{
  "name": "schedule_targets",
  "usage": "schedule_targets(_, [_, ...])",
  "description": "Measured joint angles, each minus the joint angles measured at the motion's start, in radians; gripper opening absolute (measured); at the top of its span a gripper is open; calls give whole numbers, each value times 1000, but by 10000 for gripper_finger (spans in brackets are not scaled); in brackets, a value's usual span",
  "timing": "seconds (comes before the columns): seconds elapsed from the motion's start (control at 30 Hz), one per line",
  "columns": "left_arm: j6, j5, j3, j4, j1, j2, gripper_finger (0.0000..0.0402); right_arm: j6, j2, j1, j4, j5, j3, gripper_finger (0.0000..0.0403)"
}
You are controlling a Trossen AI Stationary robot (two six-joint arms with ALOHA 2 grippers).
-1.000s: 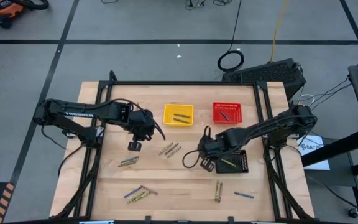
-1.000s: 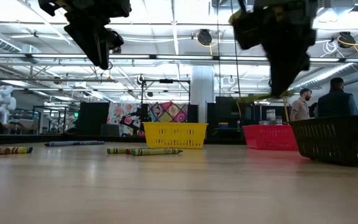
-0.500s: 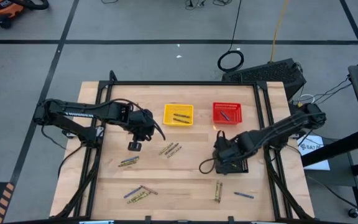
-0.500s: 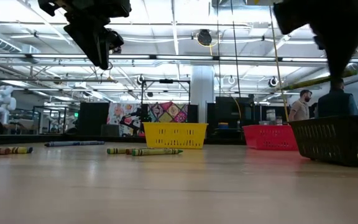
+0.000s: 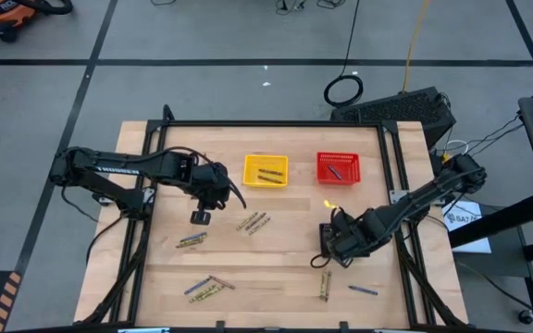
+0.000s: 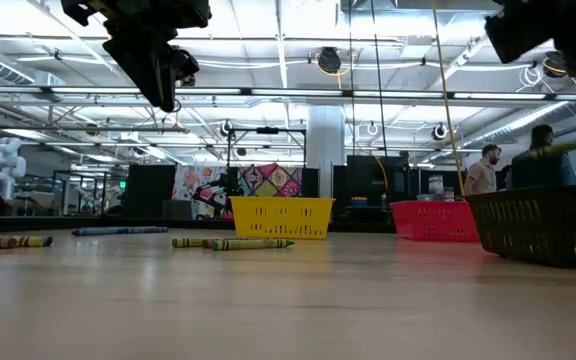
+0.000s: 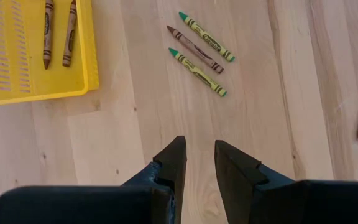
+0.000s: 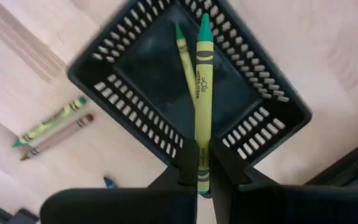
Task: Sort crayons
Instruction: Put the green crayon into the black bin
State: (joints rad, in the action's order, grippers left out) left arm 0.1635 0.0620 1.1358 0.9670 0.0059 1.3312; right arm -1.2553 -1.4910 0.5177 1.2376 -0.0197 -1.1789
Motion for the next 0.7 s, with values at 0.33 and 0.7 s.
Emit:
schedule_targets(0.33, [0, 0, 0, 0, 0, 0, 86, -11, 0, 15, -124, 24, 94, 0])
schedule_targets(0.7, [-58, 0, 0, 59, -5, 0, 86, -16, 0, 15, -123, 19, 117, 41])
